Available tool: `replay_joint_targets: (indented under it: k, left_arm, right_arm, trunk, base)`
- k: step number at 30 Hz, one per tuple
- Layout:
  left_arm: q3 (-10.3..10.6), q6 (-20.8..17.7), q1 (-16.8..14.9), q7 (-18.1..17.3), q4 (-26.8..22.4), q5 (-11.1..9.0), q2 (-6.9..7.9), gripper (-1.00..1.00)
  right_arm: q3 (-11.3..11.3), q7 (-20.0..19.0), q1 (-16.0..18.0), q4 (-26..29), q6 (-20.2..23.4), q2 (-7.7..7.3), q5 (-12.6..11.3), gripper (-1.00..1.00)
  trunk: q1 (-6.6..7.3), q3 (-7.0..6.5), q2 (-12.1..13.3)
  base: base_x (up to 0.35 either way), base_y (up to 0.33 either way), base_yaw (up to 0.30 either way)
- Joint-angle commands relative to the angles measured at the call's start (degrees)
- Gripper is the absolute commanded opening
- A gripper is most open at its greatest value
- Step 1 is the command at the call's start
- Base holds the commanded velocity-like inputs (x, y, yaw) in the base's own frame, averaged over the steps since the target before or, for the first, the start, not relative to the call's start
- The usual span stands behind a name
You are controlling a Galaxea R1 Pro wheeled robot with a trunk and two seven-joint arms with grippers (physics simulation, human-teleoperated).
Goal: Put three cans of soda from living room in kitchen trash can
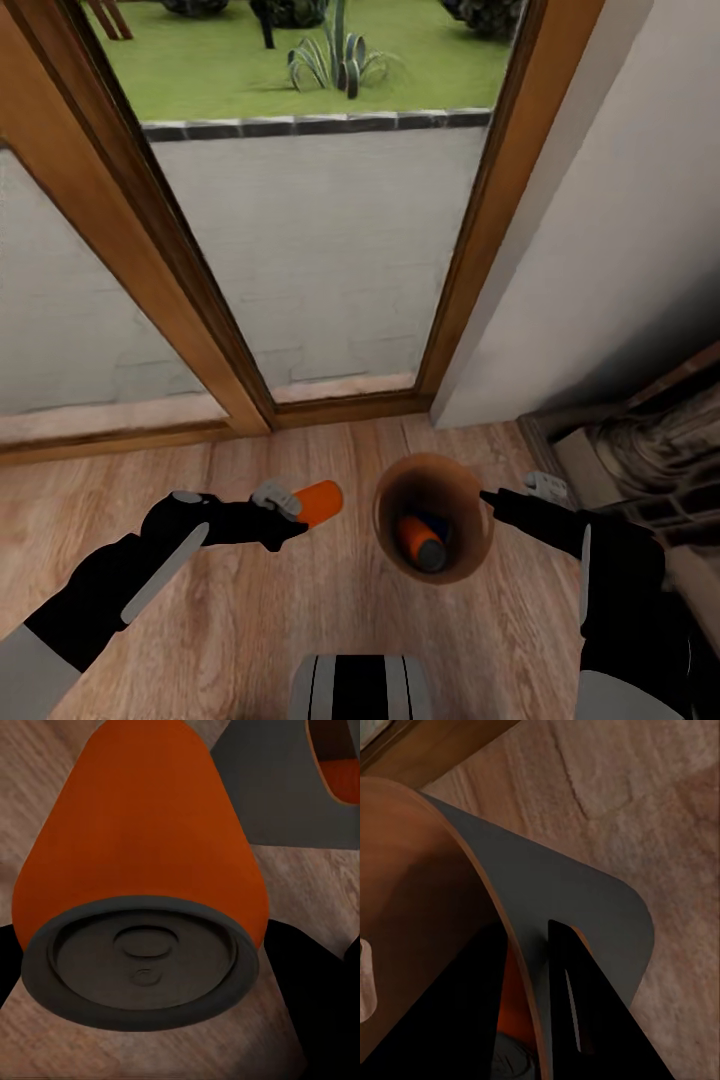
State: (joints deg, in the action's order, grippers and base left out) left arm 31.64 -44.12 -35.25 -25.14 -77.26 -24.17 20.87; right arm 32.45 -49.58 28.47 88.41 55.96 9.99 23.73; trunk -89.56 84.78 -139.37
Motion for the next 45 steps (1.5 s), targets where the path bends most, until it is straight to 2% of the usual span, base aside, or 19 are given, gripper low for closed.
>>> replay_joint_targets:
  k: [1,21,31,45]
  left_arm:
    - [0.0,0.0,0.0,0.0,0.0,0.0,-0.01,-1.0]
    - [0.0,0.0,0.0,0.0,-0.03,0.0,-0.04,-1.0]
    - [0.0,0.06,0.0,0.0,0.0,0.0,-0.04,-1.0]
    - [0.01,0.14,0.0,-0.03,-0.04,0.0,-0.04,-1.0]
  right_arm:
    - [-0.02,-0.07,0.01,0.01,0.47,0.0,-0.92,-1.0]
    - [-0.02,-0.07,0.01,0.05,0.56,0.0,-0.97,-1.0]
    - [-0.1,-0.07,0.01,0.04,2.54,0.0,-0.97,-1.0]
    - [-0.11,-0.07,0.01,0.1,2.6,0.0,-0.97,-1.0]
  trunk:
    - [0.0,0.0,0.0]
    - [0.0,-1.15,0.0]
    - [0.0,-1.74,0.0]
    - [0.0,-3.05,0.0]
  base:
    - [0.0,0.0,0.051]
    - [0.0,0.0,0.161]
    - [0.0,0.0,0.01]
    - [0.0,0.0,0.054]
